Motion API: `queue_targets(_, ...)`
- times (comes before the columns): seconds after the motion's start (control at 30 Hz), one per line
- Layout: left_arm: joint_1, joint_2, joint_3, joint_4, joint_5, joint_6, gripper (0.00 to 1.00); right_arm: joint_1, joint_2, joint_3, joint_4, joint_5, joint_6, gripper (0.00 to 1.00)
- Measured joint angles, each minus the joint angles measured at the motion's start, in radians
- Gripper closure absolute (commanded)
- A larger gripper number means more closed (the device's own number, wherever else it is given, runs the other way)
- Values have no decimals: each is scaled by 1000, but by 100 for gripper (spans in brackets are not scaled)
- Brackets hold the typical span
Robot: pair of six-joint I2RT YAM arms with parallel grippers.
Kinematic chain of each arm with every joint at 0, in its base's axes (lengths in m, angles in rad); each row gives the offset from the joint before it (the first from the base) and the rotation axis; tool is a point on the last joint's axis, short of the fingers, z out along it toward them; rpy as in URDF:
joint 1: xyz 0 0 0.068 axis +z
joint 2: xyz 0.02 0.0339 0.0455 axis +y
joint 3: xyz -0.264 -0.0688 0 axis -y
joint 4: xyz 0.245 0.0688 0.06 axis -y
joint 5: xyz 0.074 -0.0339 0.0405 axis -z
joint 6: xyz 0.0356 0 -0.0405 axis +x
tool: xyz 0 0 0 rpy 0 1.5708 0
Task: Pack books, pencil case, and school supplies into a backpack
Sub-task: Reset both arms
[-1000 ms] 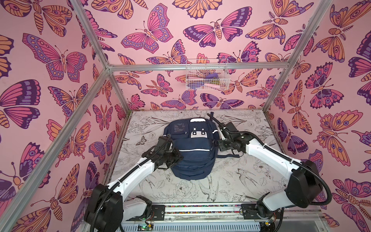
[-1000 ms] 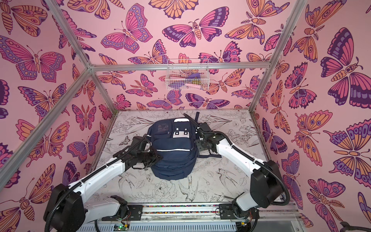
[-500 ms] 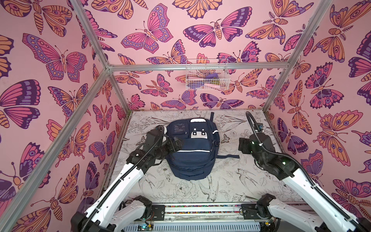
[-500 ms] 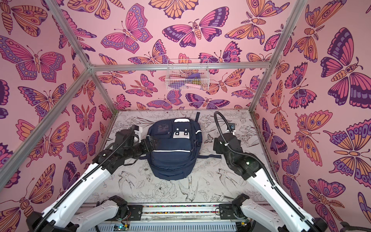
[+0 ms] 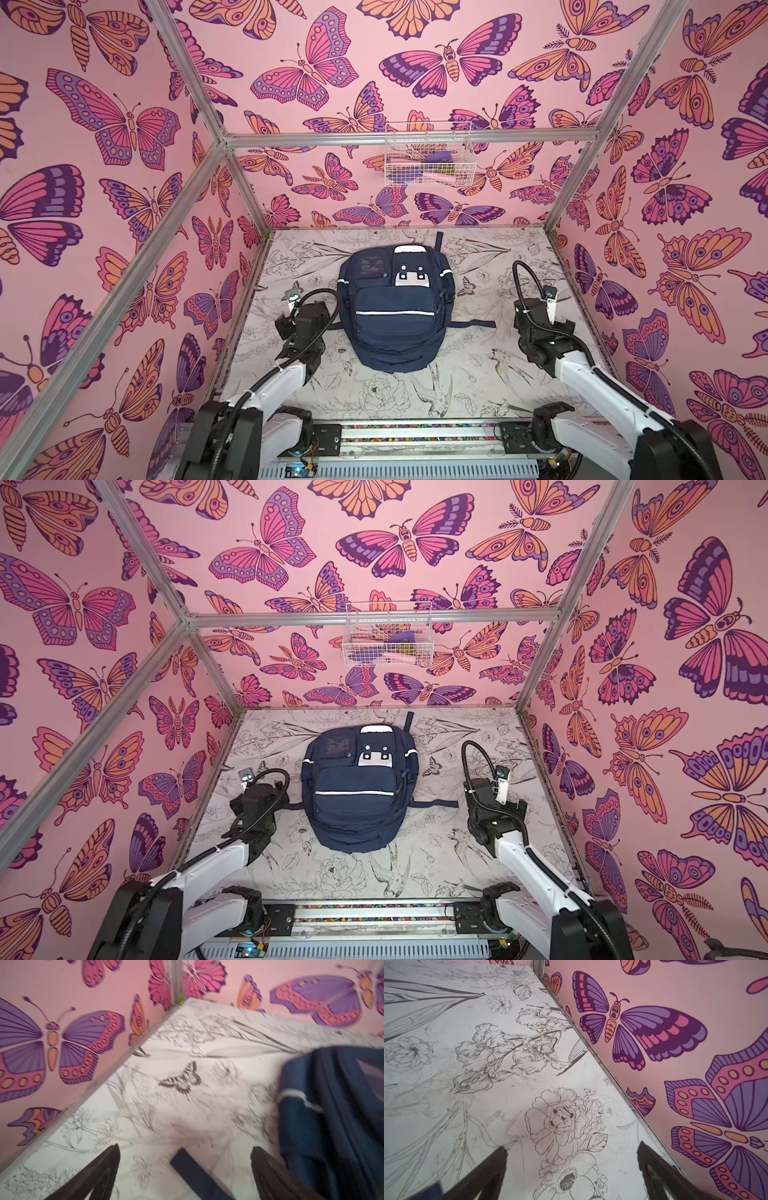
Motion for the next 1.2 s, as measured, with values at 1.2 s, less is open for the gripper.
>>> queue_targets(1.2, 145, 339, 6, 461, -36, 31, 1, -264, 439, -77, 866, -770, -192, 1)
